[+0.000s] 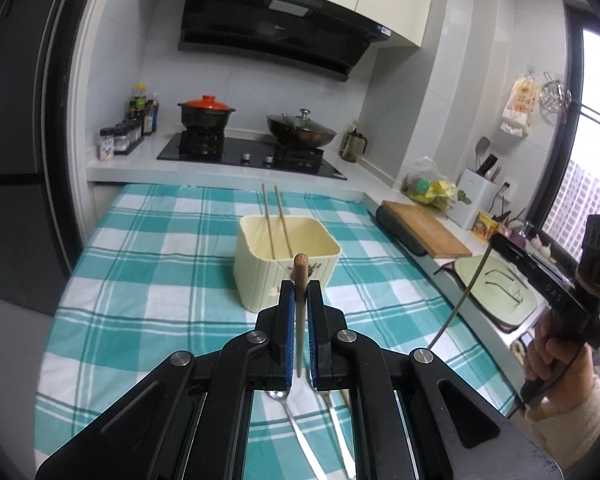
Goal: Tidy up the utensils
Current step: 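Carry the chopstick upright and release it into the cream holder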
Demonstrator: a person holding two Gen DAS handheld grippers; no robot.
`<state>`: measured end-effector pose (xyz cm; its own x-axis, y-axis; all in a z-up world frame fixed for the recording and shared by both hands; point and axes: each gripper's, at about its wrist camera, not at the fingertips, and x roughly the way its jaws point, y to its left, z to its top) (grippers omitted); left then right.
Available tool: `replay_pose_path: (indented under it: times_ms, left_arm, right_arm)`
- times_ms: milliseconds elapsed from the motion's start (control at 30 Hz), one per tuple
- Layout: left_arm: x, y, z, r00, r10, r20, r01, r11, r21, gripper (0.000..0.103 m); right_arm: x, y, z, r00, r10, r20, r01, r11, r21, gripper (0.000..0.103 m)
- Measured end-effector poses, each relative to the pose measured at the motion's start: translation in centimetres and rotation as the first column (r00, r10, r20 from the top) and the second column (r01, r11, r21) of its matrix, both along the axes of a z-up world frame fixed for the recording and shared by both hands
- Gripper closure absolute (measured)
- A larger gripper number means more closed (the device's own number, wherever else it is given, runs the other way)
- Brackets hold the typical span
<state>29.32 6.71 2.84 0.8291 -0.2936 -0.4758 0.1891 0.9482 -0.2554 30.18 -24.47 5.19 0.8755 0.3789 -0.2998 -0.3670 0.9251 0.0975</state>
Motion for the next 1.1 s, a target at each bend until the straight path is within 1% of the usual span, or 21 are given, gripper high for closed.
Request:
replay_pose_path:
  times_ms: [100,167,333,433,567,633,700,800,900,1000,1100]
  left_arm:
    - [0.8,0.4,1.3,1.000,-0.010,0.010,0.010,1.000,-0.024,0.099]
    - [1.4,0.6,2.5,1.000,-0.009,0.027,0.010,1.000,-0.026,0.099]
    - [4.0,0.8,6.2,0.995,0.010,0.099,-0.010,1.000,0.005,0.099]
    - [6.7,0.8,7.8,0.991,0.033,0.127,-0.036,0.999,0.020,0.099]
    - [11.0,0.7,8.1,0.990,0.064,0.126,-0.069,0.997,0.033,0.099]
    - [13.2,0.5,7.6,0.992,0.072,0.107,-0.076,0.996,0.037,0.099]
    - [15.2,0.4,6.6,0.995,0.075,0.071,-0.078,0.996,0.039,0.099]
    - [18.1,0.0,4.6,0.998,0.063,-0.010,-0.063,0.997,0.047,0.099]
    - [20.6,-0.4,2.0,0.993,0.052,-0.102,-0.045,0.997,0.064,0.099]
    - [22.7,-0.7,-0.4,0.983,0.047,-0.178,-0.033,0.996,0.081,0.099]
    - [24.2,-1.1,-2.3,0.974,0.050,-0.220,-0.026,0.994,0.111,0.099]
  right_arm:
    - [1.2,0.3,0.6,1.000,0.003,0.001,-0.003,1.000,0.015,0.096]
    - [2.2,0.6,1.3,1.000,0.008,0.012,-0.008,1.000,0.017,0.096]
    - [5.1,2.1,4.4,0.997,0.018,0.069,-0.019,1.000,0.017,0.096]
    - [7.5,3.5,6.3,0.993,0.022,0.113,-0.022,1.000,0.005,0.096]
    - [11.3,5.5,7.9,0.987,-0.007,0.161,0.009,1.000,-0.016,0.096]
    - [13.2,6.4,8.1,0.983,-0.018,0.184,0.022,1.000,-0.020,0.096]
    - [15.3,7.1,7.8,0.983,-0.016,0.184,0.018,1.000,-0.009,0.096]
    - [18.8,8.1,6.1,0.993,-0.005,0.120,0.004,1.000,0.009,0.096]
    - [22.7,9.1,3.2,1.000,0.017,-0.007,-0.017,1.000,-0.010,0.096]
    - [25.9,10.0,0.1,0.989,0.019,-0.145,-0.027,0.998,-0.049,0.096]
    - [27.7,10.5,-2.4,0.974,0.016,-0.225,-0.034,0.996,-0.077,0.096]
